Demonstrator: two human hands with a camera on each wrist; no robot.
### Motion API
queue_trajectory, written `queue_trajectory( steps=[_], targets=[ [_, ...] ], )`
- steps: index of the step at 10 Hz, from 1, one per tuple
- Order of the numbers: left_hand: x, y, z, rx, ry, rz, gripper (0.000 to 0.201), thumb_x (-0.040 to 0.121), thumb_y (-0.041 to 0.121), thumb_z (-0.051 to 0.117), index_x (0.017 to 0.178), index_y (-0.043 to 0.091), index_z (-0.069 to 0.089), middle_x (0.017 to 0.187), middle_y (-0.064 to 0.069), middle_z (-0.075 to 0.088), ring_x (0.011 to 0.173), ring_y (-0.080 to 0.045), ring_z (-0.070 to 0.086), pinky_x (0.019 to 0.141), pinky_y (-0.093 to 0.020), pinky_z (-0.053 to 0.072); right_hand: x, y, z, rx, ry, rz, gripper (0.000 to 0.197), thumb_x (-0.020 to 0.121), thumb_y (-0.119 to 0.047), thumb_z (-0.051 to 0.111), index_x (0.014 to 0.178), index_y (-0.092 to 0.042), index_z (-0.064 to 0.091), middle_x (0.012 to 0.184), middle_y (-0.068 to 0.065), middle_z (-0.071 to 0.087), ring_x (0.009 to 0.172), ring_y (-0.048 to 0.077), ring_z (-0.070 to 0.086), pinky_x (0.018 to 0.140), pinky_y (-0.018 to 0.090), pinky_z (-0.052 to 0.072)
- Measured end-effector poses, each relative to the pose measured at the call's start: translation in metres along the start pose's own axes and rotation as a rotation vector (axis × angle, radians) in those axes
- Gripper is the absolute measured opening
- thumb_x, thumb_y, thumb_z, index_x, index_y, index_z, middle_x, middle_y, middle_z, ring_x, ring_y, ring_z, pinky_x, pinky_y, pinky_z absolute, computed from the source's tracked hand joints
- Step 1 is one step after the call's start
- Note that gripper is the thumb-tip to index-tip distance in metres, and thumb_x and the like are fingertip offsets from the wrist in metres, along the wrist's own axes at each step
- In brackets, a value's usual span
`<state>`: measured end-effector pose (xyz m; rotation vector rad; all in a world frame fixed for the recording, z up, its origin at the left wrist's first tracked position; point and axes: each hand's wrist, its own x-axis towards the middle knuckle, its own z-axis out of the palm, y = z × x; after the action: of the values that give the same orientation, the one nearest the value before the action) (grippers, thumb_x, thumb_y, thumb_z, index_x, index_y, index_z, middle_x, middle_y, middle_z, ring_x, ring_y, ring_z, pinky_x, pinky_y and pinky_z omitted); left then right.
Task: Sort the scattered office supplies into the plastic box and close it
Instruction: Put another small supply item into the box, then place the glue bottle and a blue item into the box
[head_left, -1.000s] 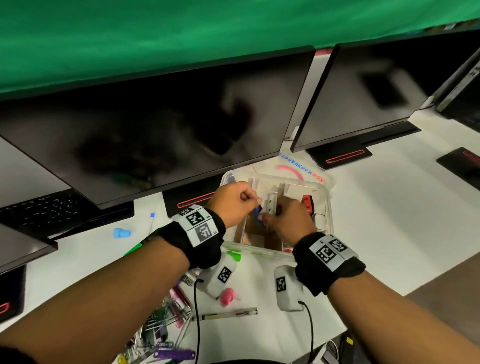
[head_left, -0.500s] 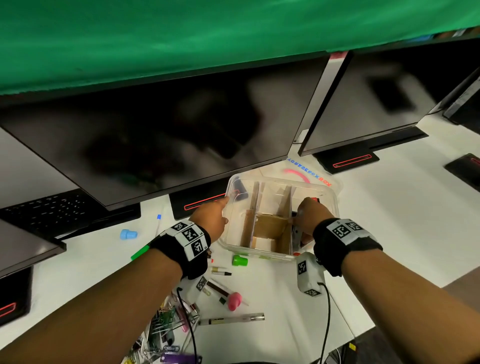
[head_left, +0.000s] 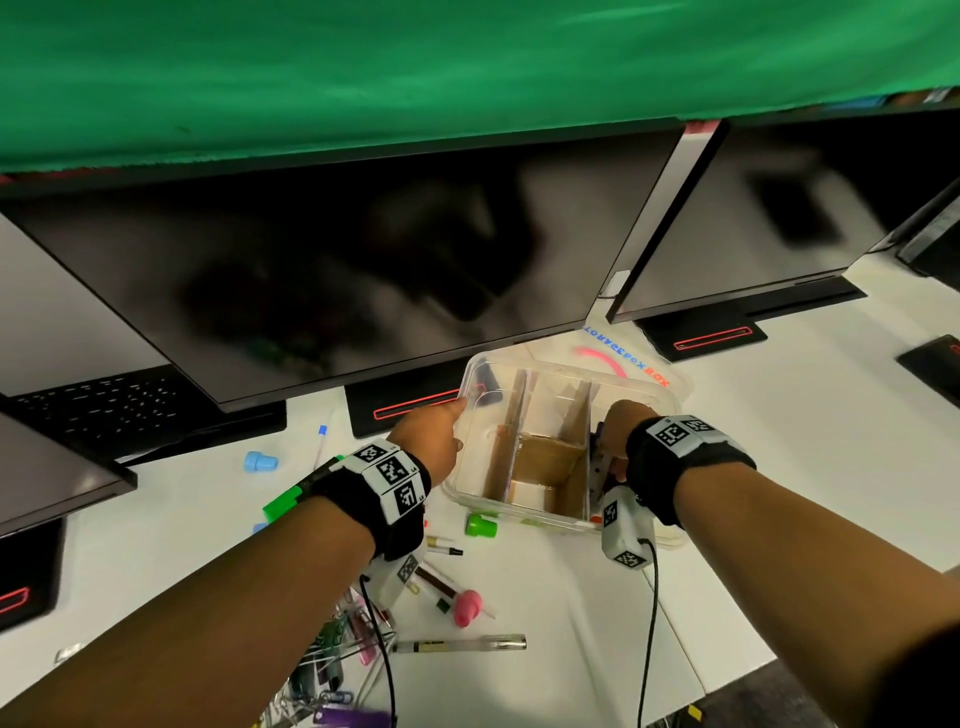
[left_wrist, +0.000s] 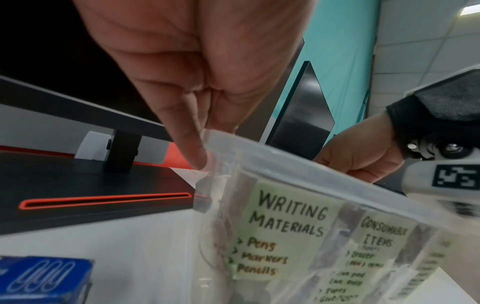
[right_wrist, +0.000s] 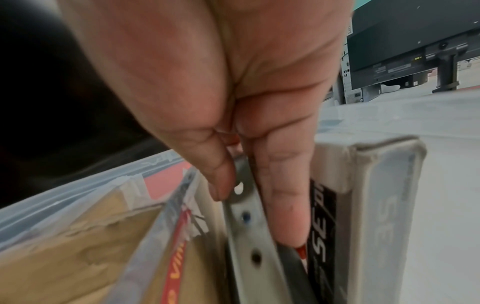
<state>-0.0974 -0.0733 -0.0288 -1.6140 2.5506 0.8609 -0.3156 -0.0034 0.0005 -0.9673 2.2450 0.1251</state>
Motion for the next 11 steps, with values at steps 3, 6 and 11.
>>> queue_trajectory(
  steps=[3, 6, 11],
  targets=[
    [-0.001, 0.0, -0.001, 0.014, -0.006, 0.011, 0.061, 0.093, 0.016, 0.054, 0.147, 0.028, 0.028, 0.137, -0.008, 0.054, 0.126, -0.027, 0.05, 0.102, -0.035, 0.044, 0.01, 0.005, 0.004, 0.078, 0.001, -0.038, 0.036, 0.089, -0.006, 0.054, 0.124, 0.002, 0.054, 0.122, 0.021, 0.06, 0.112, 0.034, 0.059, 0.097, 0.041, 0.049],
    [-0.018, -0.011, -0.004, -0.147, -0.027, 0.013, 0.051, 0.093, 0.015, 0.052, 0.141, 0.028, 0.04, 0.138, -0.005, 0.053, 0.121, -0.024, 0.055, 0.102, -0.032, 0.043, -0.032, -0.012, -0.003, -0.057, 0.337, -0.244, 0.026, 0.088, -0.014, 0.056, 0.113, -0.012, 0.06, 0.116, 0.012, 0.063, 0.108, 0.029, 0.057, 0.093, 0.034, 0.044],
    [-0.134, -0.163, -0.04, 0.203, -0.156, -0.115, 0.039, 0.09, 0.004, 0.045, 0.12, 0.023, 0.062, 0.125, 0.0, 0.063, 0.115, -0.02, 0.056, 0.084, -0.018, 0.035, -0.069, -0.031, 0.101, -0.028, 0.304, -0.715, 0.025, 0.085, -0.017, 0.064, 0.11, -0.015, 0.067, 0.108, 0.008, 0.071, 0.099, 0.025, 0.065, 0.089, 0.028, 0.047]
  ],
)
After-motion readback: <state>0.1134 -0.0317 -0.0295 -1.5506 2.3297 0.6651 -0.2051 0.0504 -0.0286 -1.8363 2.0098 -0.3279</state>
